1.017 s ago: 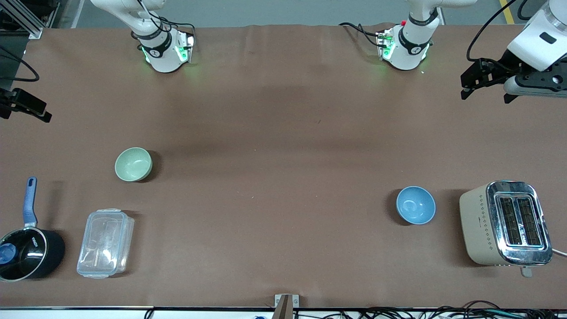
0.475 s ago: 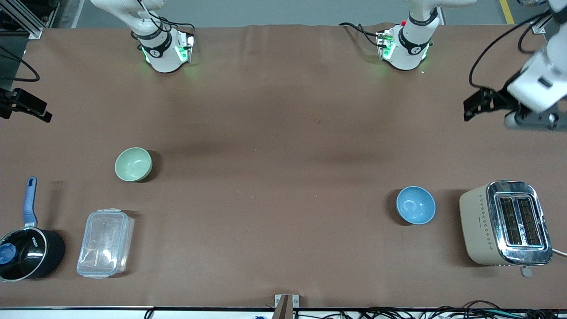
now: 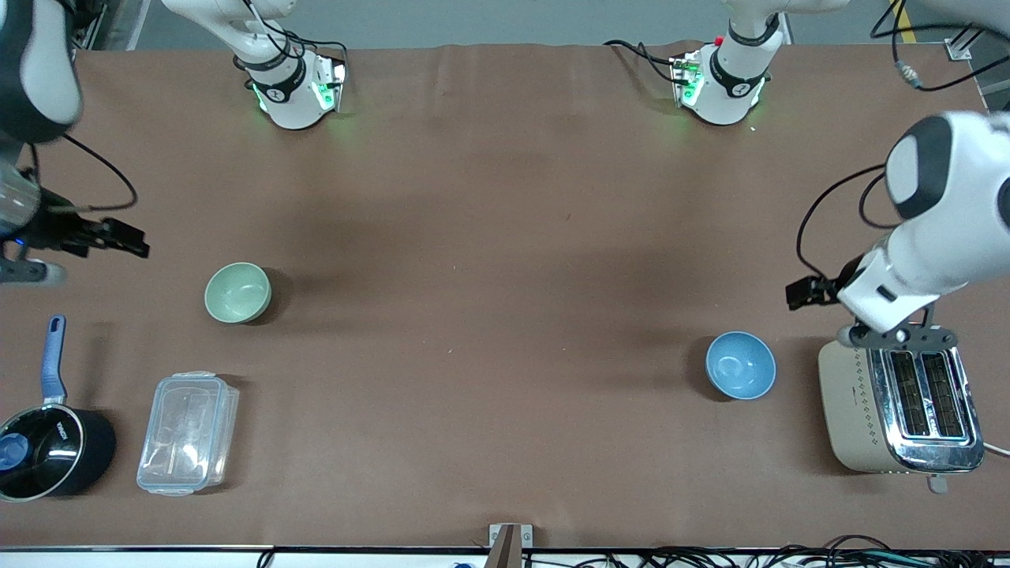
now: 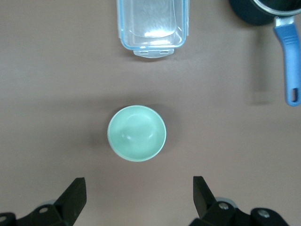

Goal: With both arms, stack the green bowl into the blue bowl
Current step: 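Grasp the green bowl with the right gripper while the left gripper grasps the blue bowl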

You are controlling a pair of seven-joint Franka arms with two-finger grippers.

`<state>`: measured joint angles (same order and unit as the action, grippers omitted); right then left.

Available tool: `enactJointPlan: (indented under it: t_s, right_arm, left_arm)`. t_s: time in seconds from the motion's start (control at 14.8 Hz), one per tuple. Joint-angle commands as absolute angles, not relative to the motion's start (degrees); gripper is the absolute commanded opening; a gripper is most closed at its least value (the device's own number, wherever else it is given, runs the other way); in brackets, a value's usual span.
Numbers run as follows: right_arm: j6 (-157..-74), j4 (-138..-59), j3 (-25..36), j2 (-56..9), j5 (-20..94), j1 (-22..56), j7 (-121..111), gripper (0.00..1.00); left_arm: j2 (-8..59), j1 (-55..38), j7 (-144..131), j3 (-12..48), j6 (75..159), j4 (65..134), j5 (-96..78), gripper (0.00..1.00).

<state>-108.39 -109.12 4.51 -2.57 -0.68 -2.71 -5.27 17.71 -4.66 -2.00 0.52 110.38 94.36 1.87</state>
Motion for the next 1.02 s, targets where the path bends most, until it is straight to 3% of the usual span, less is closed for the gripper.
enactJointPlan:
  t_s: [0.0, 0.14, 0.34, 0.61, 0.75, 0.81, 0.95]
  right_arm:
    - [-123.51, -124.31, 4.66, -0.09, -1.05, -3.43, -6.59, 1.00]
    - [-138.61, -134.42, 5.01, -1.13, -1.05, -3.43, -6.94, 1.00]
    - [-154.21, -138.51, 6.50, -10.25, -1.05, -3.86, -7.20, 1.00]
    - [-158.55, -139.31, 6.68, -13.36, -0.97, -4.04, -7.03, 0.96]
    - [-159.25, -139.31, 6.68, -14.85, -0.79, -4.04, -6.94, 0.85]
    - [-159.52, -139.31, 6.68, -14.94, -0.70, -4.04, -6.86, 0.76]
    - [-159.52, -139.31, 6.68, -15.03, -0.62, -4.13, -6.77, 0.44]
  left_arm:
    - [21.34, -3.96, -1.67, 0.61, 119.15, 97.72, 3.08, 1.00]
    - [25.91, -3.96, -1.93, 0.44, 124.43, 98.00, 3.25, 0.99]
    - [30.92, -3.08, -2.11, 0.53, 128.84, 97.56, 6.40, 0.86]
    - [35.32, -1.49, -2.55, 0.70, 131.92, 96.42, 6.42, 0.64]
    - [36.73, -1.49, -2.72, 0.70, 132.54, 95.80, 6.07, 0.50]
    - [37.26, -1.49, -3.07, 0.79, 132.54, 95.37, 5.98, 0.37]
    - [37.97, -1.49, -3.52, 0.79, 133.32, 95.27, 5.10, 0.20]
